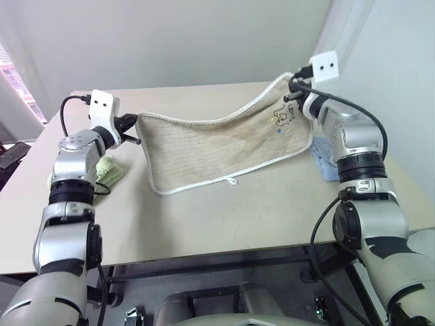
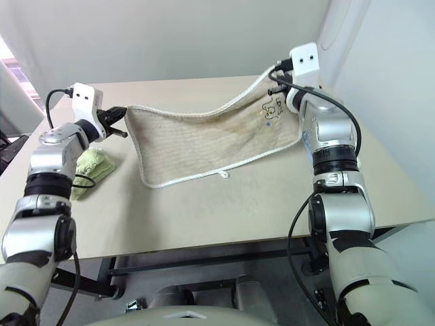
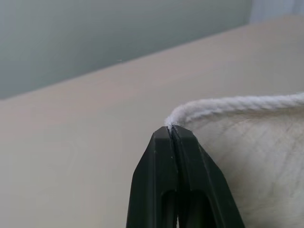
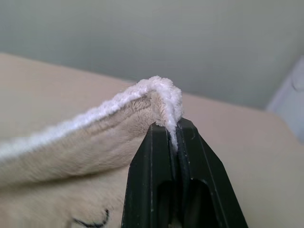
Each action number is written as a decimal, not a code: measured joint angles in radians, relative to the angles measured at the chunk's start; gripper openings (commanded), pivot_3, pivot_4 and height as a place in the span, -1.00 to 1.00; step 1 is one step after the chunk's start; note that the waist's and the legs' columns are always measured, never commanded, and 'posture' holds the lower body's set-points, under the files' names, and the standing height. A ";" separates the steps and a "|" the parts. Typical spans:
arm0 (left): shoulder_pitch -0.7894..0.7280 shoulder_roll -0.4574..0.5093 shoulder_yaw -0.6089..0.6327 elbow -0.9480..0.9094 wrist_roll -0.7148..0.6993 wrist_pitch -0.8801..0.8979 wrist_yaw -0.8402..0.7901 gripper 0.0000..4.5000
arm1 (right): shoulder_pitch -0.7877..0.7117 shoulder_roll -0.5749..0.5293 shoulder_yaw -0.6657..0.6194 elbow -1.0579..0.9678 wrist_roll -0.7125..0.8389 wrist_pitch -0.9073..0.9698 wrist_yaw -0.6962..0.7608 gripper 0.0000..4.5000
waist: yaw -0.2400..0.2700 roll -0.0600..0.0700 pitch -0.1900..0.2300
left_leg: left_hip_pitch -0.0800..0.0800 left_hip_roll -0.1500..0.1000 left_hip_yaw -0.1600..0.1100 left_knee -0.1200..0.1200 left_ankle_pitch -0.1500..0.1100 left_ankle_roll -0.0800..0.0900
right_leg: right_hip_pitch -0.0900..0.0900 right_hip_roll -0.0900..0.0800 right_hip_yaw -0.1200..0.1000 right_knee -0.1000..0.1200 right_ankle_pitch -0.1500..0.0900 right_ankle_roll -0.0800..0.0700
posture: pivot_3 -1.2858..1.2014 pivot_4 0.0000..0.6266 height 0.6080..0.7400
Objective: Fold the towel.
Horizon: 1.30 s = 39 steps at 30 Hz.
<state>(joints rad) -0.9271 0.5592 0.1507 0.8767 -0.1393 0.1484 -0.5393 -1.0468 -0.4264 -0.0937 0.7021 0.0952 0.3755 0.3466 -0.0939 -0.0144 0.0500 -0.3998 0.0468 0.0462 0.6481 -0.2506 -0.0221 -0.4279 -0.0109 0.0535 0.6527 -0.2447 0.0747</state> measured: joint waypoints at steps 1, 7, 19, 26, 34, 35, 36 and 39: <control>-0.047 -0.007 -0.001 0.074 0.015 -0.034 0.035 -0.99 | 0.002 -0.003 0.001 0.022 -0.008 -0.014 -0.004 -1.00 | 0.000 0.000 0.000 | -0.001 0.000 0.000 0.000 0.000 0.000 | -0.001 0.000 0.000 0.000 0.000 0.000 | 0.03 -1.00 0.83; -0.236 -0.016 -0.002 0.333 0.079 -0.203 0.184 -0.99 | 0.009 -0.005 -0.001 0.106 -0.026 -0.081 -0.026 -1.00 | -0.001 0.000 0.000 | -0.004 0.000 0.000 -0.002 0.000 0.000 | -0.004 0.000 0.000 -0.001 0.000 0.000 | 0.03 -1.00 0.83; -0.346 -0.022 -0.002 0.455 0.146 -0.356 0.256 -0.99 | -0.023 0.073 -0.115 0.291 0.016 -0.692 -0.191 -1.00 | -0.001 -0.001 0.001 | -0.006 -0.001 0.000 -0.003 0.000 0.000 | -0.005 0.000 0.000 -0.003 0.001 0.002 | 0.03 -1.00 0.83; -0.105 0.075 -0.009 0.348 0.123 -0.524 -0.108 -0.99 | 0.425 0.118 -0.089 -0.124 0.146 -0.677 0.059 -1.00 | -0.003 0.000 0.000 | -0.004 0.000 0.000 -0.002 0.000 0.000 | -0.003 0.000 0.000 -0.002 0.001 0.002 | 0.03 -1.00 0.83; 0.355 0.147 0.053 -0.161 -0.069 -0.368 -0.384 -0.99 | 0.783 0.071 -0.067 -0.658 0.324 -0.458 0.213 -1.00 | 0.000 -0.002 0.000 | 0.002 0.002 0.000 0.002 0.000 0.000 | 0.002 0.000 0.000 0.003 0.001 0.000 | 0.03 -1.00 0.83; 0.399 0.164 0.066 -0.221 -0.087 -0.334 -0.396 -0.99 | 0.825 0.050 -0.065 -0.692 0.331 -0.429 0.232 -1.00 | 0.001 -0.002 0.000 | 0.005 0.002 0.001 0.002 0.000 -0.001 | 0.004 -0.001 0.000 0.003 0.000 -0.001 | 0.03 -1.00 0.83; 0.441 0.184 0.075 -0.274 -0.104 -0.301 -0.405 -0.99 | 0.863 0.033 -0.063 -0.716 0.335 -0.405 0.251 -1.00 | 0.002 -0.002 0.000 | 0.008 0.002 0.001 0.002 0.000 -0.001 | 0.008 -0.001 0.000 0.003 -0.001 -0.003 | 0.03 -1.00 0.83; 0.578 0.237 0.103 -0.445 -0.150 -0.211 -0.442 -0.99 | 0.984 0.000 -0.045 -0.777 0.342 -0.394 0.332 -1.00 | 0.001 -0.002 0.000 | 0.017 0.004 0.002 0.001 0.000 -0.001 | 0.017 -0.002 0.000 0.000 -0.003 -0.006 | 0.03 -1.00 0.83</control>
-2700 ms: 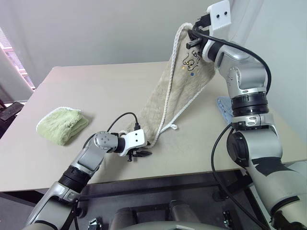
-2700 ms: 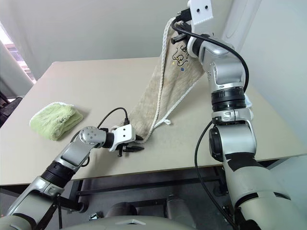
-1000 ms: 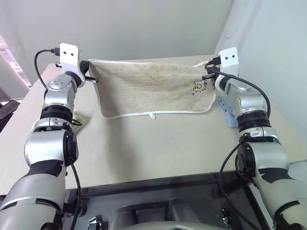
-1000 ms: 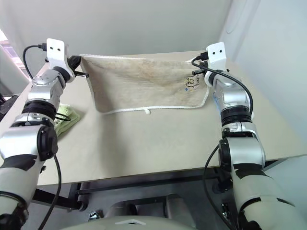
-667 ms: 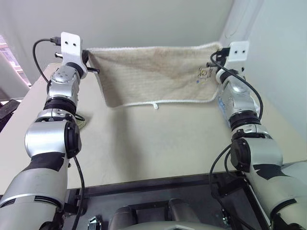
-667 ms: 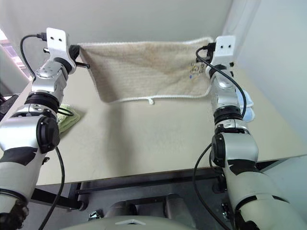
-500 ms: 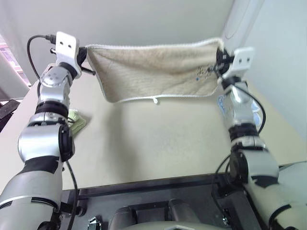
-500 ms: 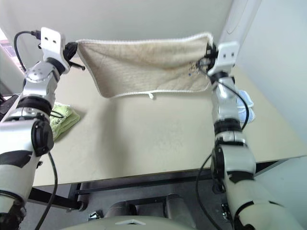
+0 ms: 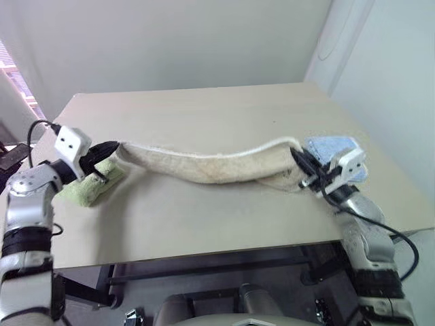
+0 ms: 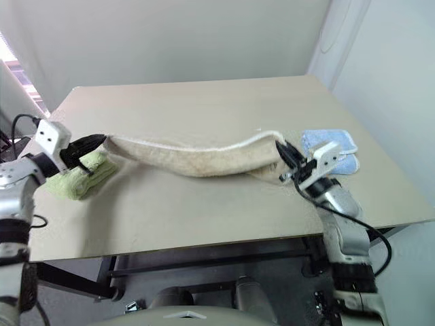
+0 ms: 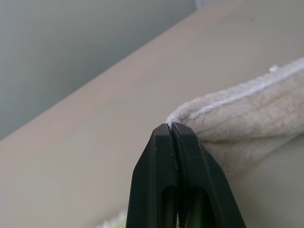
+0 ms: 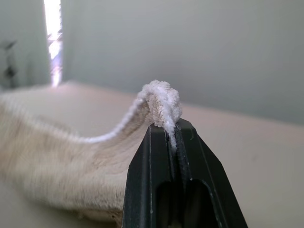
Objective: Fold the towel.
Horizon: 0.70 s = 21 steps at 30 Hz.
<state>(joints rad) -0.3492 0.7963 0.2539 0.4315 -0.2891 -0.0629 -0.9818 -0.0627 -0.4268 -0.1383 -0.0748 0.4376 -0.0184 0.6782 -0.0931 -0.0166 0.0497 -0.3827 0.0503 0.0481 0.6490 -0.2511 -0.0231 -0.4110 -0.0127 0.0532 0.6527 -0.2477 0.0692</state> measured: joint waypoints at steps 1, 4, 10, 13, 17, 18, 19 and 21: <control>0.046 0.013 0.005 -0.041 -0.009 0.028 -0.014 -0.99 | 0.037 -0.005 0.006 -0.012 0.000 0.000 0.022 -1.00 | -0.001 0.000 0.000 | 0.006 0.001 0.001 -0.002 0.000 -0.001 | 0.005 -0.001 0.000 -0.002 0.000 0.000 | 0.03 -1.00 0.83; 0.157 0.044 0.013 -0.135 -0.039 0.110 -0.047 -0.99 | 0.092 -0.019 0.007 -0.003 -0.012 -0.018 0.058 -1.00 | -0.003 0.000 0.001 | 0.009 0.003 0.000 -0.003 -0.002 -0.004 | 0.007 -0.005 -0.001 -0.004 -0.001 0.001 | 0.03 -1.00 0.83; 0.237 0.101 0.016 -0.266 -0.051 0.197 -0.081 -0.99 | 0.069 -0.038 -0.027 0.081 -0.045 -0.109 0.095 -1.00 | -0.003 0.000 0.001 | 0.009 0.003 0.001 -0.004 -0.003 -0.004 | 0.003 -0.013 -0.007 -0.008 -0.001 0.001 | 0.03 -1.00 0.83; 0.304 0.140 0.020 -0.310 -0.048 0.213 -0.100 -0.99 | 0.050 -0.056 -0.044 0.125 -0.049 -0.143 0.115 -1.00 | -0.003 0.000 0.001 | 0.009 0.002 0.005 -0.007 -0.003 -0.004 | 0.003 -0.016 -0.008 -0.008 -0.001 0.001 | 0.03 -1.00 0.83; 0.430 0.178 0.055 -0.383 -0.051 0.252 -0.136 -0.99 | 0.049 -0.063 -0.080 0.182 -0.047 -0.205 0.139 -1.00 | -0.002 -0.003 0.001 | 0.008 0.000 0.008 -0.019 -0.001 -0.001 | 0.000 -0.016 -0.007 -0.011 -0.001 -0.001 | 0.03 -1.00 0.83; 0.463 0.189 0.071 -0.409 -0.054 0.266 -0.144 -0.99 | 0.046 -0.062 -0.080 0.200 -0.063 -0.226 0.133 -1.00 | -0.001 -0.003 0.001 | 0.008 0.000 0.009 -0.020 -0.001 -0.001 | -0.002 -0.016 -0.007 -0.011 -0.003 -0.002 | 0.03 -1.00 0.83; 0.472 0.194 0.081 -0.419 -0.059 0.276 -0.148 -0.99 | 0.045 -0.062 -0.080 0.212 -0.071 -0.236 0.126 -1.00 | -0.001 -0.003 0.001 | 0.008 0.000 0.009 -0.021 -0.001 -0.001 | -0.002 -0.015 -0.007 -0.010 -0.003 -0.002 | 0.03 -1.00 0.83; 0.458 0.195 0.106 -0.425 -0.076 0.312 -0.135 -0.99 | 0.018 -0.030 -0.083 0.206 -0.057 -0.206 0.072 -1.00 | 0.001 -0.002 0.001 | 0.008 -0.001 0.010 -0.020 -0.001 -0.001 | -0.003 -0.015 -0.007 -0.007 -0.004 -0.003 | 0.03 -1.00 0.83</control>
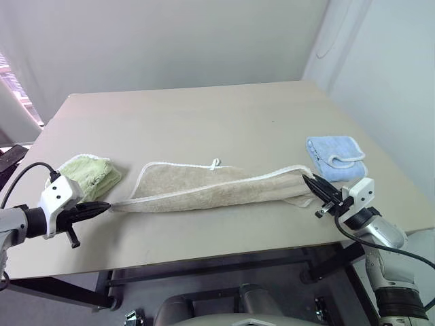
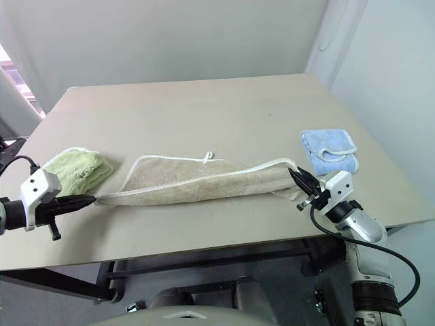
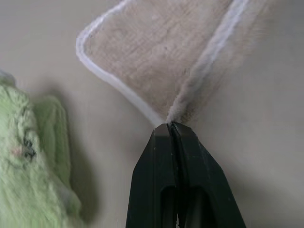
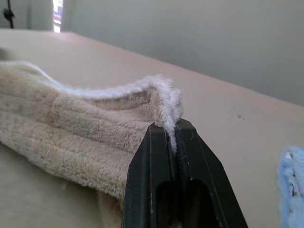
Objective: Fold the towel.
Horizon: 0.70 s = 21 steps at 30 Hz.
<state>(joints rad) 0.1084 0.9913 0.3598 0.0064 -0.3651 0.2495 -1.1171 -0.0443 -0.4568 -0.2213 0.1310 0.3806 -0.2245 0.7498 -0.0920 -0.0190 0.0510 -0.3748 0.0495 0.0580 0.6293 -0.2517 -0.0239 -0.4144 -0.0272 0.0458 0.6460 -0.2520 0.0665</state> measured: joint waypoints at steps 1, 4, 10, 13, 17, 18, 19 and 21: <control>-0.022 0.000 0.008 0.001 -0.008 0.015 0.010 -0.99 | -0.019 0.015 -0.001 -0.023 0.022 0.034 -0.027 -1.00 | 0.000 0.000 0.001 | 0.000 0.000 0.000 0.001 0.000 0.000 | 0.000 0.000 0.000 0.001 0.000 0.000 | 0.03 -1.00 0.83; -0.122 -0.001 0.012 0.010 -0.040 0.062 0.038 -0.99 | -0.088 0.026 -0.004 -0.104 0.084 0.122 -0.078 -1.00 | 0.008 0.001 0.001 | 0.002 -0.001 -0.001 0.003 0.000 0.000 | 0.002 0.001 0.000 0.002 0.000 0.000 | 0.03 -1.00 0.83; -0.257 -0.002 0.011 0.070 -0.058 0.099 0.077 -0.99 | -0.246 -0.003 -0.008 -0.086 0.058 0.171 -0.128 -1.00 | 0.018 0.000 0.000 | 0.003 -0.002 -0.001 0.003 0.000 0.000 | 0.002 0.001 0.000 0.001 0.001 -0.001 | 0.03 -1.00 0.83; -0.252 -0.005 -0.010 0.068 -0.056 0.098 0.071 -0.99 | -0.250 -0.029 0.006 -0.078 0.043 0.205 -0.108 -1.00 | 0.023 -0.001 0.000 | 0.000 -0.002 0.002 0.000 0.000 0.000 | 0.000 0.001 0.000 0.001 -0.001 0.001 | 0.03 -1.00 0.83; -0.186 -0.016 -0.067 0.050 -0.030 0.063 0.034 -0.99 | -0.214 -0.029 0.042 -0.080 0.026 0.224 -0.077 -1.00 | 0.023 0.000 0.000 | -0.001 -0.002 0.002 0.000 -0.001 0.000 | -0.001 0.001 0.000 0.001 -0.002 0.002 | 0.03 -1.00 0.83; -0.174 -0.019 -0.078 0.049 -0.026 0.058 0.025 -0.99 | -0.206 -0.029 0.049 -0.080 0.023 0.224 -0.071 -1.00 | 0.023 -0.001 0.000 | -0.001 -0.002 0.002 0.000 -0.001 0.000 | -0.001 0.001 0.000 0.002 -0.002 0.002 | 0.03 -1.00 0.83; -0.167 -0.023 -0.082 0.047 -0.026 0.056 0.018 -0.99 | -0.202 -0.028 0.053 -0.080 0.019 0.224 -0.065 -1.00 | 0.022 -0.001 0.000 | 0.000 -0.002 0.002 0.001 0.000 0.000 | -0.001 0.001 0.000 0.002 -0.002 0.001 | 0.03 -1.00 0.83; -0.161 -0.027 -0.100 0.024 -0.028 0.058 0.008 -0.72 | -0.200 -0.024 0.054 -0.079 0.013 0.222 -0.061 -1.00 | 0.022 -0.001 0.000 | 0.001 -0.002 0.002 0.003 0.000 0.000 | 0.001 0.001 0.000 0.002 -0.002 0.001 | 0.03 -1.00 0.83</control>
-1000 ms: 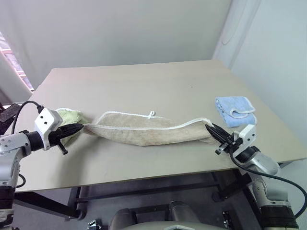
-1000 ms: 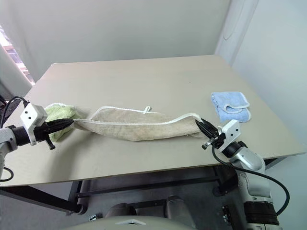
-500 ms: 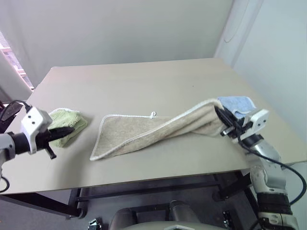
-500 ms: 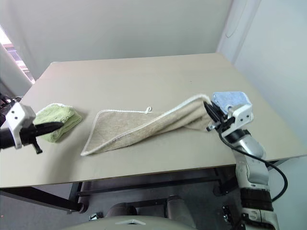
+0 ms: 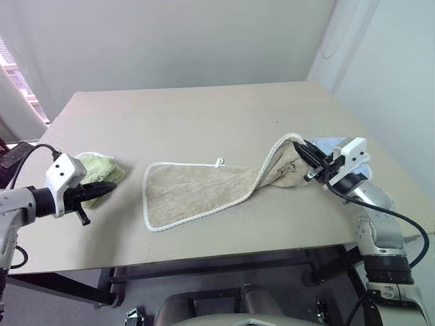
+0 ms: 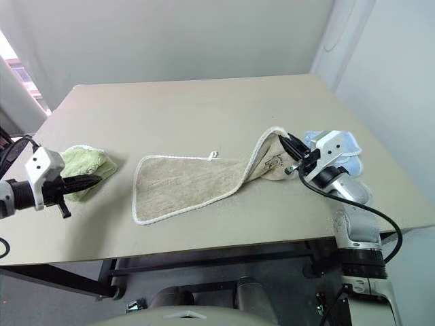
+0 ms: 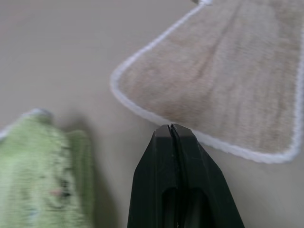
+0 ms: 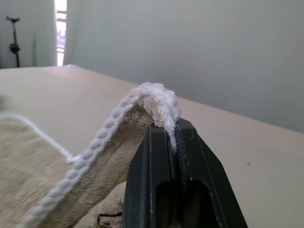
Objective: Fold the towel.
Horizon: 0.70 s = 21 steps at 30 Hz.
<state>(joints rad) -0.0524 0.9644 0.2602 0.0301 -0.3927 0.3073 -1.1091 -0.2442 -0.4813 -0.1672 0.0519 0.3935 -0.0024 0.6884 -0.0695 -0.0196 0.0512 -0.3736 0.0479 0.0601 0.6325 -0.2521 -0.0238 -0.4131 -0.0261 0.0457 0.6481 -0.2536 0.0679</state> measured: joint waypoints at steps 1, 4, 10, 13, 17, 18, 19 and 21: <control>0.000 -0.006 -0.006 -0.010 -0.001 0.003 -0.001 -0.57 | 0.000 0.003 0.001 0.000 -0.002 -0.004 0.000 -1.00 | 0.000 0.000 0.000 | 0.001 0.000 0.000 0.000 0.000 0.000 | 0.001 0.000 0.000 0.000 0.000 0.000 | 0.03 -1.00 0.83; 0.000 -0.027 -0.037 -0.036 -0.009 0.020 -0.010 -0.11 | 0.000 0.013 0.004 0.000 -0.016 -0.005 -0.001 -1.00 | 0.000 0.000 0.000 | 0.002 0.000 -0.001 0.002 0.000 0.000 | 0.003 0.000 0.000 0.000 0.000 0.000 | 0.03 -1.00 0.83; -0.003 -0.051 -0.166 -0.067 0.027 0.029 -0.044 0.37 | -0.018 0.030 0.027 0.013 -0.040 -0.005 -0.002 -1.00 | 0.000 0.000 0.000 | 0.001 0.000 0.000 0.000 0.000 0.000 | 0.001 0.000 0.000 0.000 0.000 0.000 | 0.03 -1.00 0.83; -0.021 -0.068 -0.247 -0.050 0.063 0.016 -0.069 0.37 | -0.030 0.032 0.033 0.018 -0.048 -0.005 -0.003 -1.00 | 0.001 0.000 0.000 | 0.000 0.000 -0.001 -0.001 0.000 0.000 | 0.000 0.001 0.000 0.000 0.000 0.000 | 0.03 -1.00 0.83; -0.080 -0.091 -0.322 -0.010 0.121 -0.016 -0.081 0.37 | -0.039 0.041 0.039 0.024 -0.057 -0.007 -0.005 -1.00 | 0.001 0.000 0.000 | 0.001 -0.001 -0.001 0.001 0.000 0.000 | 0.002 0.001 0.000 0.000 0.000 0.000 | 0.03 -1.00 0.83; -0.096 -0.103 -0.344 0.010 0.146 -0.032 -0.080 0.37 | -0.039 0.044 0.041 0.024 -0.057 -0.006 -0.006 -1.00 | 0.001 0.000 0.000 | 0.001 -0.001 -0.001 0.001 0.000 0.000 | 0.002 0.001 0.000 0.000 0.000 0.000 | 0.03 -1.00 0.83; -0.105 -0.109 -0.364 0.025 0.162 -0.041 -0.080 0.37 | -0.039 0.047 0.042 0.024 -0.058 -0.006 -0.006 -1.00 | 0.001 0.000 0.000 | 0.001 -0.001 -0.001 0.001 0.000 0.000 | 0.002 0.001 0.000 0.001 0.000 0.000 | 0.03 -1.00 0.83; -0.119 -0.125 -0.397 0.056 0.191 -0.063 -0.083 0.37 | -0.038 0.049 0.041 0.024 -0.058 -0.006 -0.007 -1.00 | 0.000 0.000 0.000 | 0.000 -0.001 -0.001 0.001 0.000 0.000 | 0.002 0.001 0.000 0.001 0.000 0.000 | 0.03 -1.00 0.83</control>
<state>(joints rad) -0.1710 0.8393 -0.1370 0.0866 -0.2018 0.2445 -1.1923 -0.2826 -0.4321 -0.1259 0.0761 0.3352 -0.0084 0.6812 -0.0695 -0.0197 0.0508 -0.3731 0.0471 0.0591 0.6339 -0.2520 -0.0238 -0.4111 -0.0249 0.0460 0.6488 -0.2533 0.0678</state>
